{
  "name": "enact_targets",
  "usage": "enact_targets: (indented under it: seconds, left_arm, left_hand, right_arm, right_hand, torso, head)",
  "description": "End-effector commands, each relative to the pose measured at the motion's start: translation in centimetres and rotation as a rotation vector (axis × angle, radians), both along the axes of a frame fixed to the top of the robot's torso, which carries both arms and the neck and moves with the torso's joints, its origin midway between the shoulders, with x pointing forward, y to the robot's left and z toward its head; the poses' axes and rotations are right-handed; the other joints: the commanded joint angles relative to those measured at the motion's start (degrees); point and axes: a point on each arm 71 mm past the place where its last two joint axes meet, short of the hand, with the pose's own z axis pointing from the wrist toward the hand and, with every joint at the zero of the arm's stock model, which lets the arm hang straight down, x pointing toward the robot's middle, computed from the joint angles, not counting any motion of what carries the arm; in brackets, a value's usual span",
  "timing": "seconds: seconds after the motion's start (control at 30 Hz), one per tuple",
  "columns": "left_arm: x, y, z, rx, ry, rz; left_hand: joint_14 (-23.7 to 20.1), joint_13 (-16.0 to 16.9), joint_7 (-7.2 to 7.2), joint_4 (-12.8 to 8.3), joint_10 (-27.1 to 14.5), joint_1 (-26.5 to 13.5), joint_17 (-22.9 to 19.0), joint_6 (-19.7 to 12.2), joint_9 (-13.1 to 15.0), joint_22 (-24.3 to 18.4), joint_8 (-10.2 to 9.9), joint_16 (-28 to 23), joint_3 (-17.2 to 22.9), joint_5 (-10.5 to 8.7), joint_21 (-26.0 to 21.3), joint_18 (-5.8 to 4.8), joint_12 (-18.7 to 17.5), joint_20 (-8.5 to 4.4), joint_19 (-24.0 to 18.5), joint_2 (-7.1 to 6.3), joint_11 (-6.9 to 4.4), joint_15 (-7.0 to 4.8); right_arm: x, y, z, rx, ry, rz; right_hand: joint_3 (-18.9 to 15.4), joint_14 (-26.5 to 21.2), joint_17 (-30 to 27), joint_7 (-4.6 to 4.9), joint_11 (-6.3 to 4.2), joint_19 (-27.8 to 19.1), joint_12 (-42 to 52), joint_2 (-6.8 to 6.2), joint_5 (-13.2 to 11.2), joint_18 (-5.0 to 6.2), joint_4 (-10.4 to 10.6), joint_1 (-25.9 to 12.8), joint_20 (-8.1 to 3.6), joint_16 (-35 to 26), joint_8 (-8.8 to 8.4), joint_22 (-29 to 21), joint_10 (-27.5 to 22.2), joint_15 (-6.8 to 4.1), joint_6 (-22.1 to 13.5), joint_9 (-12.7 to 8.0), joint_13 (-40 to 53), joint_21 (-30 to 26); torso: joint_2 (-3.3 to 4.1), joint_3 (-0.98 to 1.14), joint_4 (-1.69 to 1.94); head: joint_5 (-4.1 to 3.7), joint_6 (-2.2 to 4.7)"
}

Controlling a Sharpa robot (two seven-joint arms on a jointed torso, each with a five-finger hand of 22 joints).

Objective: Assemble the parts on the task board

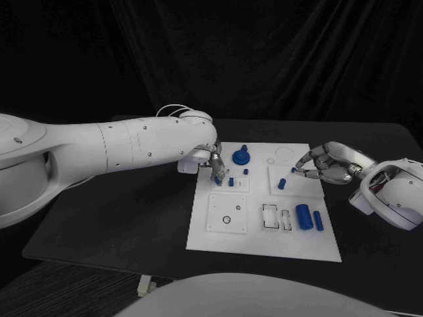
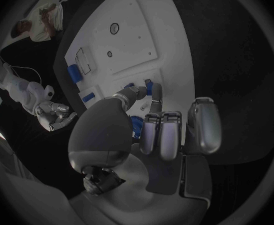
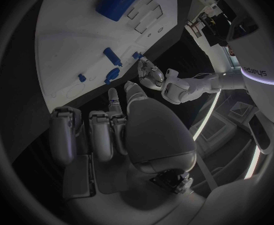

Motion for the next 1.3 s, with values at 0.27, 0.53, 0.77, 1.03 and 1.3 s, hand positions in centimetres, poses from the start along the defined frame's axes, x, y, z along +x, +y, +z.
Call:
enact_targets:
  seconds: [0.27, 0.53, 0.77, 1.03, 1.3]
  left_arm:
    - [-0.18, -0.13, -0.23, 0.024, 0.018, 0.011]
    - [-0.17, -0.22, -0.39, 0.03, 0.028, 0.006]
    - [-0.15, -0.3, -0.47, 0.032, 0.032, 0.004]
    - [-0.21, -0.46, -0.54, 0.034, 0.038, -0.003]
    - [-0.28, -0.53, -0.61, 0.04, 0.048, -0.012]
  left_hand:
    - [5.5, 13.4, -0.93, -6.4, 5.1, -0.2, 13.3, 0.6, 0.1, 5.7, 0.2, -0.3, 6.2, 0.08, -0.1, 0.74, -0.3, -0.21, 0.2, 0.64, -0.31, -0.43]
    - [5.4, 13.2, -0.9, -6.4, 5.0, -0.3, 13.1, 0.4, 0.1, 5.7, 0.1, -0.6, 6.1, -0.31, -0.2, 0.76, -0.6, -0.21, 0.1, 0.79, -0.31, -0.43]
    - [5.4, 13.0, -0.89, -6.4, 4.9, -0.3, 13.0, 0.3, 0.2, 5.6, 0.1, -0.8, 6.0, -0.41, -0.4, 0.79, -0.9, -0.21, 0.1, 0.84, -0.31, -0.43]
    - [5.4, 12.9, -0.88, -6.4, 4.9, -0.3, 13.0, 0.3, 0.2, 5.6, 0.1, -0.9, 6.0, -0.59, -0.4, 0.8, -0.9, -0.21, 0.1, 0.92, -0.3, -0.43]
    - [5.4, 12.9, -0.88, -6.4, 4.9, -0.3, 13.0, 0.2, 0.2, 5.6, 0.1, -0.9, 6.0, -0.75, -0.5, 0.82, -1.0, -0.21, 0.0, 0.96, -0.3, -0.42]
  right_arm:
    - [-0.05, -0.05, -0.19, -0.009, 0.014, -0.008]
    - [-0.07, -0.04, -0.19, -0.009, 0.016, -0.007]
    - [-0.09, -0.03, -0.2, -0.009, 0.017, -0.007]
    - [-0.1, -0.04, -0.2, -0.01, 0.018, -0.008]
    - [-0.11, -0.04, -0.21, -0.01, 0.018, -0.008]
  right_hand:
    - [0.0, 6.1, 15.1, 0.05, 0.23, 2.2, -0.2, -0.02, 0.4, 1.13, -0.3, 0.7, 0.26, 0.1, -0.22, 13.0, 6.0, 0.37, 0.2, -0.1, 14.9, -0.3]
    - [0.0, 6.1, 15.1, 0.05, 0.23, 2.2, -0.2, -0.02, 0.4, 1.13, -0.3, 0.7, 0.26, 0.1, -0.22, 13.0, 6.0, 0.37, 0.2, -0.1, 14.9, -0.3]
    - [0.0, 6.1, 15.1, 0.05, 0.23, 2.2, -0.2, -0.03, 0.6, 1.13, -0.3, 0.8, 0.27, 0.1, -0.23, 13.0, 6.0, 0.37, 0.3, -0.1, 14.9, -0.2]
    - [0.0, 6.1, 15.1, 0.06, 0.24, 2.2, -0.2, -0.02, 0.7, 1.13, -0.4, 0.8, 0.27, 0.1, -0.24, 13.0, 6.0, 0.38, 0.3, -0.1, 14.9, -0.3]
    - [0.1, 6.1, 15.1, 0.06, 0.24, 2.2, -0.2, -0.02, 0.7, 1.14, -0.4, 0.9, 0.27, 0.1, -0.25, 13.0, 6.0, 0.38, 0.3, -0.1, 14.9, -0.3]
  torso:
    - [-0.01, 0.01, -0.02]
    - [-0.01, -0.01, -0.01]
    - [0.0, 0.0, -0.01]
    - [0.03, -0.02, -0.01]
    - [-0.02, -0.01, -0.03]
  head:
    - [-0.02, 0.01]
    - [-0.03, 0.01]
    - [-0.01, 0.01]
    - [-0.02, 0.01]
    - [0.03, 0.01]
